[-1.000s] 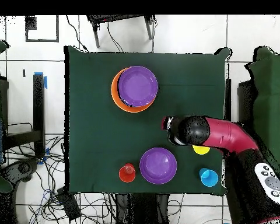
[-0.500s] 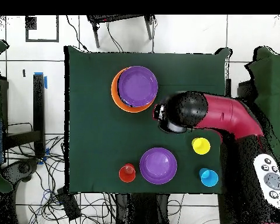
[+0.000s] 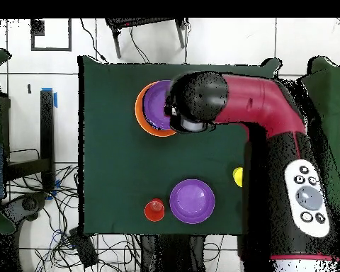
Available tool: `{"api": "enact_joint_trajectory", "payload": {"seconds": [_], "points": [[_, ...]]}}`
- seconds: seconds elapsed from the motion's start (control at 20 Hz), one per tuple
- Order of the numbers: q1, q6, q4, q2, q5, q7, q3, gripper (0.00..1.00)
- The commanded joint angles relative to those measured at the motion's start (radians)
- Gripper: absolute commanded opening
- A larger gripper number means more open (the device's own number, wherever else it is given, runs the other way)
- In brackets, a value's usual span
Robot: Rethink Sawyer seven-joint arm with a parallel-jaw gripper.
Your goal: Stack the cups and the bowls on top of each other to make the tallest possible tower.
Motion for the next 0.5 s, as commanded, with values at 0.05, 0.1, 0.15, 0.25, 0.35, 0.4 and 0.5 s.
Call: {"api": "enact_joint_trajectory", "payload": {"seconds": [0.05,0.1,0.15,0.25,0.35,0.4,0.5], "points": [[0.102,0.056,-0.13,0.117,-0.014,0.168,-0.023,0.0],[0.114,0.053,-0.137,0.123,-0.014,0.178,-0.03,0.0],[0.125,0.05,-0.143,0.129,-0.015,0.187,-0.037,0.0],[0.145,0.049,-0.155,0.138,-0.014,0.204,-0.052,0.0],[0.167,0.056,-0.167,0.143,-0.012,0.224,-0.065,0.0],[0.176,0.065,-0.176,0.145,-0.009,0.231,-0.07,0.0],[0.191,0.08,-0.212,0.166,-0.005,0.238,-0.078,0.0]]}}
